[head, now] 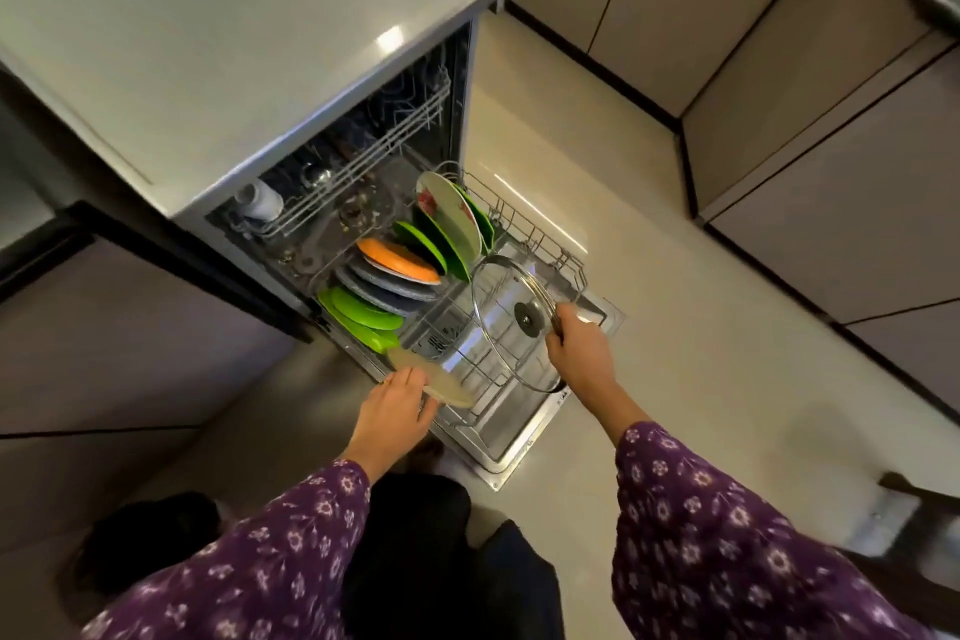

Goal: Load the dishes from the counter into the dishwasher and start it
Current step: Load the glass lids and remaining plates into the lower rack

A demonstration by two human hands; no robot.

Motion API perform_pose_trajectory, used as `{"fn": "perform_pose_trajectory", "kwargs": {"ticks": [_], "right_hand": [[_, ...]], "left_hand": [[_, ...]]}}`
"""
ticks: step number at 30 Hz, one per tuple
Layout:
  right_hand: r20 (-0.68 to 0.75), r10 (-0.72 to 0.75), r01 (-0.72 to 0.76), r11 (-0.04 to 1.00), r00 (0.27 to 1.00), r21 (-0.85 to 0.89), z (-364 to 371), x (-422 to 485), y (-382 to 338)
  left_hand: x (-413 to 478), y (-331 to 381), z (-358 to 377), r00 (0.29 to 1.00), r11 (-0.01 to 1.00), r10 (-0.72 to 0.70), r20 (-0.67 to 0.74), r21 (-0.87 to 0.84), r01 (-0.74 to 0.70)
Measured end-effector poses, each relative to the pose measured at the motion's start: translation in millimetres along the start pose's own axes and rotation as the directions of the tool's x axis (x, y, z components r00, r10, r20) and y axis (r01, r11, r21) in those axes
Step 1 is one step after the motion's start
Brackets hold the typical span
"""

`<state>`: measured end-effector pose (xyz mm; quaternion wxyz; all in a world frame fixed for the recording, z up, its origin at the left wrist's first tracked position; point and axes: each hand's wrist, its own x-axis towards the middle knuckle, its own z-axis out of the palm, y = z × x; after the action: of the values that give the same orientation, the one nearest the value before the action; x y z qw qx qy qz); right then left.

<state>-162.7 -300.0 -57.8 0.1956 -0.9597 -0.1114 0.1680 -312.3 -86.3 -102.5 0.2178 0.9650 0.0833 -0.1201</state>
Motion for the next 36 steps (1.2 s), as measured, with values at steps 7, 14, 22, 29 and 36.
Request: {"fn": "perform_pose_trajectory", "kwargs": {"ticks": [7,14,22,29,36], "right_hand": [[0.085,0.019,-0.007,0.991,0.996,-0.136,74.7,66.6,5.9],[0.154,0.010,0.024,0.976,0.988,-0.216,162.6,107.7,32.9],[0.153,0.015,0.018,0.977,0.988,-0.212,217.4,121.7,53.3],[0.229,0.036,0.014,0.977,0.973,-0.213,245.6,128.5,71.1],[0.164,0.034,-0.016,0.994,0.986,-0.110,237.9,132.5,84.1]], "left_hand": [[54.2,-29.4,39.0,0.994,0.993,-0.093,0.053,-0.066,0.097],[113.9,-59.7,81.9,0.983,0.974,-0.179,0.025,-0.139,0.181],[163.3,-70.6,101.1,0.990,0.976,-0.142,-0.026,-0.170,0.135],[180.4,-76.1,111.9,0.993,0.985,-0.108,-0.047,-0.141,0.100],[175.1,-79.1,112.3,0.992,0.983,-0.114,-0.056,-0.148,0.105]]}}
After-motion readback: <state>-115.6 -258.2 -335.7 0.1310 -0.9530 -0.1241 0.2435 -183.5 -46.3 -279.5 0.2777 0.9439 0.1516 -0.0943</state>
